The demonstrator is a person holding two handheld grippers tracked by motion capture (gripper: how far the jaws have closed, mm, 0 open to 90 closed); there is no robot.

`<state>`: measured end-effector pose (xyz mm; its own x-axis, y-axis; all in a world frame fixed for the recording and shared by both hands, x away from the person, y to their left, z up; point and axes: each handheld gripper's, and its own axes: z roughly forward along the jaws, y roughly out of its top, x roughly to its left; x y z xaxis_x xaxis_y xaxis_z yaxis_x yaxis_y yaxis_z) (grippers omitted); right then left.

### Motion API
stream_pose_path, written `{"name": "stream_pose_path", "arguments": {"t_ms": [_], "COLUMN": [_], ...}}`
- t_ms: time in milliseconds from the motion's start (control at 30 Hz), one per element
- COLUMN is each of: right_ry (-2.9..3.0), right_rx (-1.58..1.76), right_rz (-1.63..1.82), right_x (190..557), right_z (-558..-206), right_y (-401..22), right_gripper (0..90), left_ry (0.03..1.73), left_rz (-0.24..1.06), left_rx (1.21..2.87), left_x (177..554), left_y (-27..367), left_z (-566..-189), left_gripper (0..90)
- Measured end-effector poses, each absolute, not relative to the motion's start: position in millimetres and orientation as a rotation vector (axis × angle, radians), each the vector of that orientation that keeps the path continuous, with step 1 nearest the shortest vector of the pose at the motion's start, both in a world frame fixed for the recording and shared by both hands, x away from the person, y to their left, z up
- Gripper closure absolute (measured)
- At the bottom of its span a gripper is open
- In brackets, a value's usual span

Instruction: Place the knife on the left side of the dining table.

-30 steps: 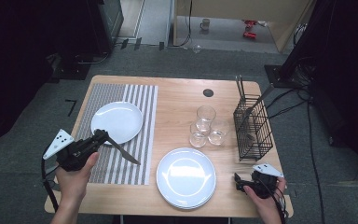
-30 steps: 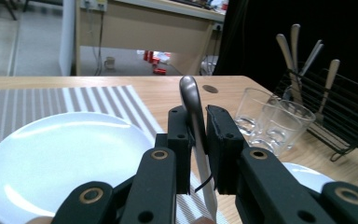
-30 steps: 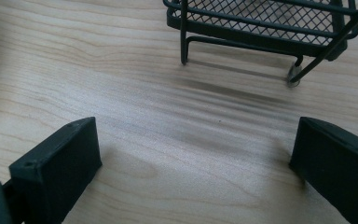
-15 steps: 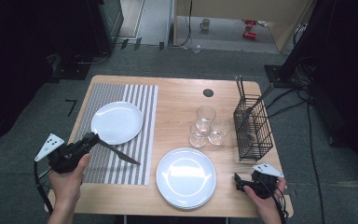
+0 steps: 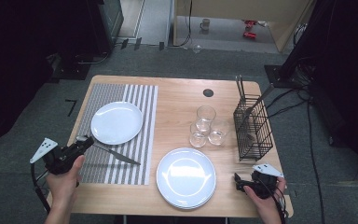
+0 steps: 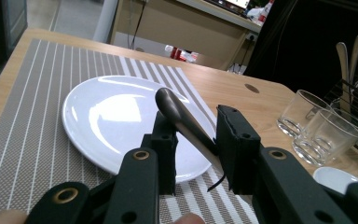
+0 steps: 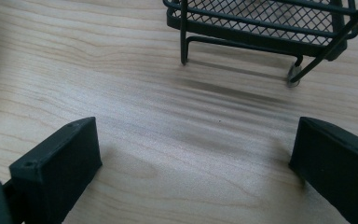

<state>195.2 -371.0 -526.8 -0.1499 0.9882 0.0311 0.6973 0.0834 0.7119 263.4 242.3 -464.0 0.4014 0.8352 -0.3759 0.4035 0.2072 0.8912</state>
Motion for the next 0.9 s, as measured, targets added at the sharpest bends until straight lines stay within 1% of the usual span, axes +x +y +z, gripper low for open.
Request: {"name": "stream_pose_path", "arguments": {"t_ms": [133,300,467,900], "right_ry": [1.903,1.903,1.903,1.903], "right_rx": [1.657,1.657,1.657,1.657], "right_rz": [0.826,0.826,0.826,0.826], "right_x": [195,195,195,195], "right_z": [-527,-527,-527,-527], "right_y": [-371,-371,-371,-371], "right_gripper": [0.4,0.5,0.5,0.5], "left_ry": [1.224,1.246,1.283,1.322], "left_rz": [0.42,0.447,0.417,0.396], "left_rx": [1.387,1.4,1.387,1.404], "left_x": [264,267,269,272], "left_y": [249,254,261,269], "left_z": [-474,-487,-497,-510], "left_gripper": [67.9,62.5,59.6,52.8]}}
